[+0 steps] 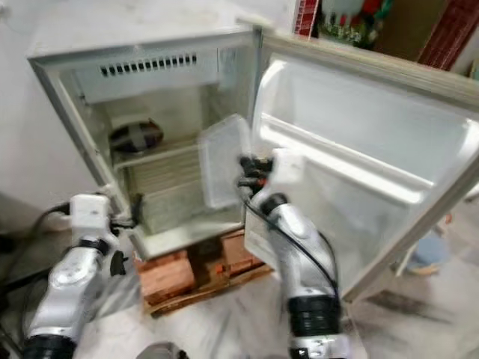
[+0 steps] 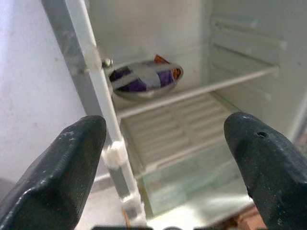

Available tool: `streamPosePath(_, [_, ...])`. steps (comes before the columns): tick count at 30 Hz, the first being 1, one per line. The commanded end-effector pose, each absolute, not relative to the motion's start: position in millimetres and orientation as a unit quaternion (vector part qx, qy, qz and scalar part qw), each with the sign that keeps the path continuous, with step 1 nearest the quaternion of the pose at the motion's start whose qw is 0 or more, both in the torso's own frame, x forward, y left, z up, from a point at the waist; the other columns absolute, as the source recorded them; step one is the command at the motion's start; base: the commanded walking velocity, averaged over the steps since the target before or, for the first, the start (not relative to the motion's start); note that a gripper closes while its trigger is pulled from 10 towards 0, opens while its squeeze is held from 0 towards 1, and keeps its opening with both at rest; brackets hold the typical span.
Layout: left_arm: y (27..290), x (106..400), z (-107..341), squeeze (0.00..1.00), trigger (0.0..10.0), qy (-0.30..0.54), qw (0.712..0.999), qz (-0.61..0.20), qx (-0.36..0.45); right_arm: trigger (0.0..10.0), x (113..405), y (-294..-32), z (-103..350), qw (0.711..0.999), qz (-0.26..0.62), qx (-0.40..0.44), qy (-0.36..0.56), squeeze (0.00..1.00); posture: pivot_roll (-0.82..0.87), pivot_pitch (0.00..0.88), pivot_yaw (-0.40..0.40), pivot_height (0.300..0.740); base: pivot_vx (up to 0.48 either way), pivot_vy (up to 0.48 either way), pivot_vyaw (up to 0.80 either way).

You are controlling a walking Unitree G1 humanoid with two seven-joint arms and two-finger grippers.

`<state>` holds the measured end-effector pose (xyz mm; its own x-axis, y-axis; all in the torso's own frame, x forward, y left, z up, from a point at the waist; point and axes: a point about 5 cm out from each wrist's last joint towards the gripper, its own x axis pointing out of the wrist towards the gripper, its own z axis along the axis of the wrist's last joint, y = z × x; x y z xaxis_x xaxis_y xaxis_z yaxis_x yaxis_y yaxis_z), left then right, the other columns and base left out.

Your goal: Restocking fridge

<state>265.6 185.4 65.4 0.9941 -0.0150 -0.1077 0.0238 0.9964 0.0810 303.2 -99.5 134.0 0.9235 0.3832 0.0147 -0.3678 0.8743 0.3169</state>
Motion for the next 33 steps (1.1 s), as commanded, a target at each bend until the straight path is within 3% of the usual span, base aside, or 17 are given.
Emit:
streamPosePath(1, [178.4,267.4,68.0,0.0,10.0,0.046,0.998,-0.016,0.039,10.0,303.7,-108.1,136.9,0.971,0.18,0.155,0.016,0.0,0.08,0.01,-0.004,0.74,0.0,0.0,0.0])
streamPosePath(11, [176.4,268.0,69.2,0.0,10.0,0.039,0.998,-0.019,0.046,10.0,303.4,-108.7,136.6,0.972,0.182,0.15,0.016,0.0,0.07,0.008,-0.005,0.74,0.0,0.0,0.0])
streamPosePath(33, [175.4,267.7,69.3,0.0,10.0,0.038,0.998,-0.018,0.042,10.0,304.3,-107.4,137.5,0.971,0.188,0.149,0.016,0.0,0.07,0.008,-0.007,0.74,0.4,0.0,0.0])
